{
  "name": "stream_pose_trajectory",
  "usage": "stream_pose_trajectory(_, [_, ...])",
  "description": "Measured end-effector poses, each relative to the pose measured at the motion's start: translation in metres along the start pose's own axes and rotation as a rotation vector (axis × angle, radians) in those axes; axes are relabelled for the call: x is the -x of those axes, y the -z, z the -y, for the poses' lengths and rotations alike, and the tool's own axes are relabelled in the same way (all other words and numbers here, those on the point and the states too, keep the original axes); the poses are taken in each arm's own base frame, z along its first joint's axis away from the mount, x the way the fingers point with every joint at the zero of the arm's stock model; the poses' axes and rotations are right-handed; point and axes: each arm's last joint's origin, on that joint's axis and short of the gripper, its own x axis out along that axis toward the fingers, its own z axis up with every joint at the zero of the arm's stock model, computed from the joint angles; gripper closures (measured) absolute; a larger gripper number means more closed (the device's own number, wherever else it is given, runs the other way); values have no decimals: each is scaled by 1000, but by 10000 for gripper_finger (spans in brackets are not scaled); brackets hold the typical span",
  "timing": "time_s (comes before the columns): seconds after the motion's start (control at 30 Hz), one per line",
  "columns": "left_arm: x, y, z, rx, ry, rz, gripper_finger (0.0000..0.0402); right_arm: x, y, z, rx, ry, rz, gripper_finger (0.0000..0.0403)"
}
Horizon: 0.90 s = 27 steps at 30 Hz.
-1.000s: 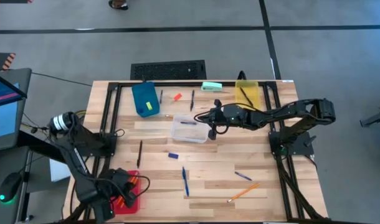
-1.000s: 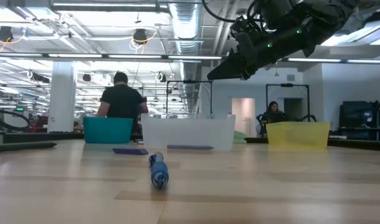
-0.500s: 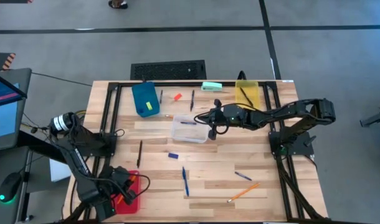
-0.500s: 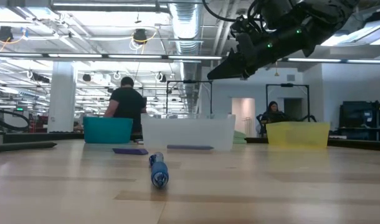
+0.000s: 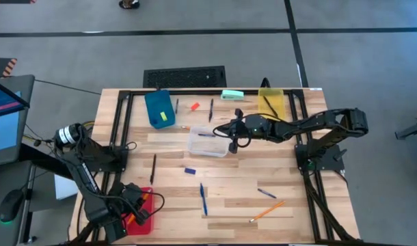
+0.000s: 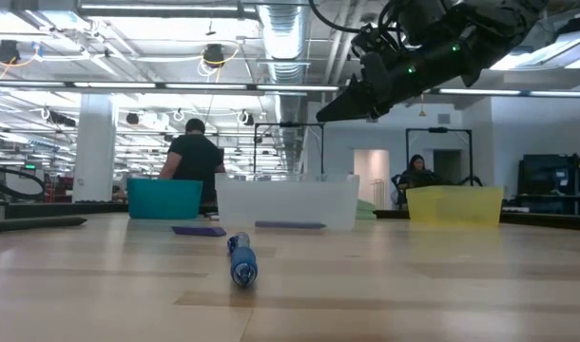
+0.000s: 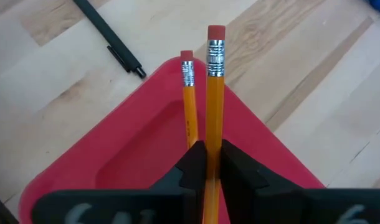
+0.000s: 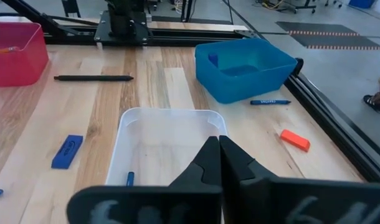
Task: Sort crayons/erasers/pens/pencils in bins
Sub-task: Put the top right yellow pencil into the red bin, then put the violet eraser into the blue bin
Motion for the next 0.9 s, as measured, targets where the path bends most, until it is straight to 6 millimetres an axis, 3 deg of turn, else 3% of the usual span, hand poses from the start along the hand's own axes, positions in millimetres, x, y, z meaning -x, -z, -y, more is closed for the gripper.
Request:
stream_pose_trajectory(0.6, [2,1,0,-3,-33,-52,320,0,1,0,7,-1,-11,399])
stream_pose_trajectory(0.77, [23,-9,6,-74,-66,-32,295,0,2,0,20,-2,-17,399])
stream_pose_trajectory(0.9, [45,-22,10,-142,-68,61,299,0,2,0,21,-2,-22,397])
